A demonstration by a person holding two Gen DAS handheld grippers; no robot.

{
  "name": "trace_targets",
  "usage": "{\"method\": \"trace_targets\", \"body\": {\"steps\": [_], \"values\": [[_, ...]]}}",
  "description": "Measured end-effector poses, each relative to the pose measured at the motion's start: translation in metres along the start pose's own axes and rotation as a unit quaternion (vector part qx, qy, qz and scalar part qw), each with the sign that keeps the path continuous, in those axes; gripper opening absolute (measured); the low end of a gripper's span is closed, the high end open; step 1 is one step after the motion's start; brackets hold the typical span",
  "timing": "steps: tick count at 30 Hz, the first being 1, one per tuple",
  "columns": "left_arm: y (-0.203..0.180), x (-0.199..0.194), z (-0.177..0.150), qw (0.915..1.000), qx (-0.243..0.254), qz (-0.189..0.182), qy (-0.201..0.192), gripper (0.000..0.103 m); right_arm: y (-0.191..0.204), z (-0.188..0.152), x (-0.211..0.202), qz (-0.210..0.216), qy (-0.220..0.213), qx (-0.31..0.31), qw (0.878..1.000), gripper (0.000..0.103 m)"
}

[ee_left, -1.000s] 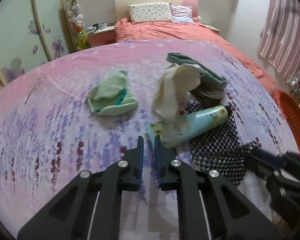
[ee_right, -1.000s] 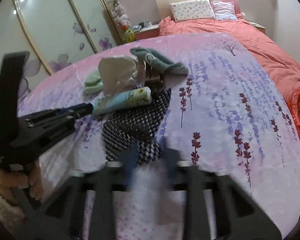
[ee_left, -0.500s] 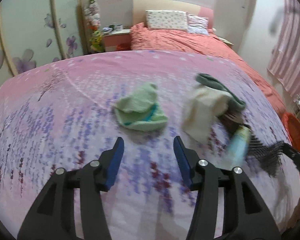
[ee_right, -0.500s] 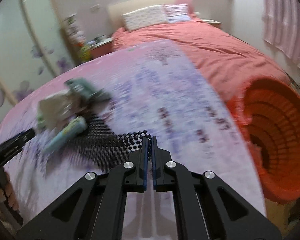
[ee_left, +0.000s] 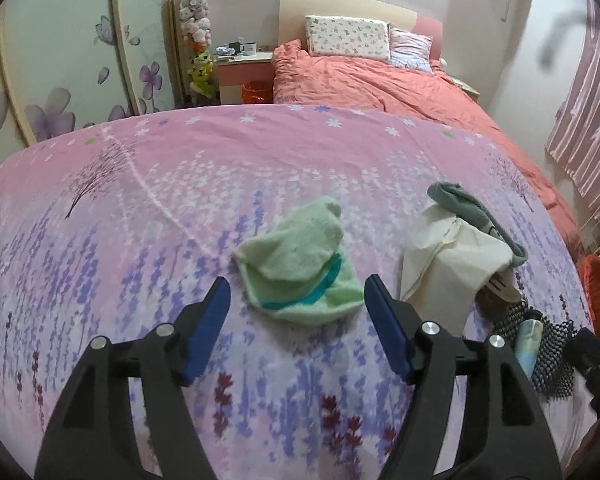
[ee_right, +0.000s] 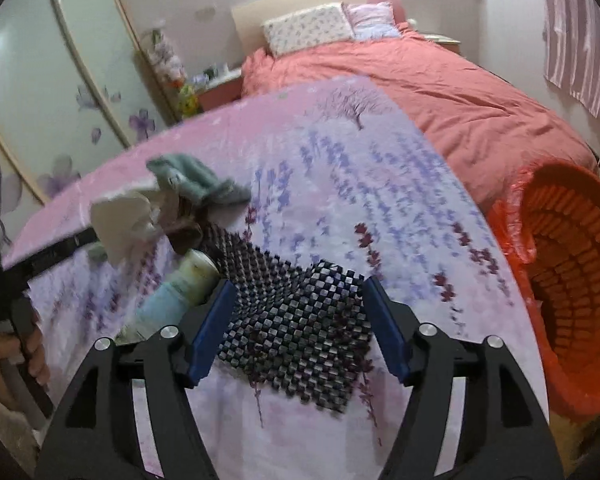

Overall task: Collect trash
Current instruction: 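Open the right tool and grasp the spray can while the left tool reaches the green cloth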

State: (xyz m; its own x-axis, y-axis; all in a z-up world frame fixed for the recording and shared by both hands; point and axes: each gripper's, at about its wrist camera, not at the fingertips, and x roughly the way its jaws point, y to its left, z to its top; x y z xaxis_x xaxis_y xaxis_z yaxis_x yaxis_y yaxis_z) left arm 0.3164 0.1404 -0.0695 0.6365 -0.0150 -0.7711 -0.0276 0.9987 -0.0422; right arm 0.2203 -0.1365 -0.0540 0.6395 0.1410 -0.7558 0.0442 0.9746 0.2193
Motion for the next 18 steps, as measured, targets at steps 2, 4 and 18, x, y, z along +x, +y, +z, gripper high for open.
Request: {"method": "trace_targets", "body": {"steps": [2,4,18], "values": [[-0.003,0.007,0.003,1.0,0.004,0.004,0.006,0.069,-0.001,-0.001,0.003,-0.015,0.0,-0.001,1.0,0.067],[-0.005,0.013,0.005,0.9999,0.006,0.007,0.01,0.069,-0.005,-0.001,0.002,-0.012,-0.002,0.007,1.0,0.067],[-0.006,0.031,0.01,0.9995,0.029,0.003,0.016,0.019,0.023,0.007,-0.012,0.039,-0.035,-0.006,0.999,0.059]]}}
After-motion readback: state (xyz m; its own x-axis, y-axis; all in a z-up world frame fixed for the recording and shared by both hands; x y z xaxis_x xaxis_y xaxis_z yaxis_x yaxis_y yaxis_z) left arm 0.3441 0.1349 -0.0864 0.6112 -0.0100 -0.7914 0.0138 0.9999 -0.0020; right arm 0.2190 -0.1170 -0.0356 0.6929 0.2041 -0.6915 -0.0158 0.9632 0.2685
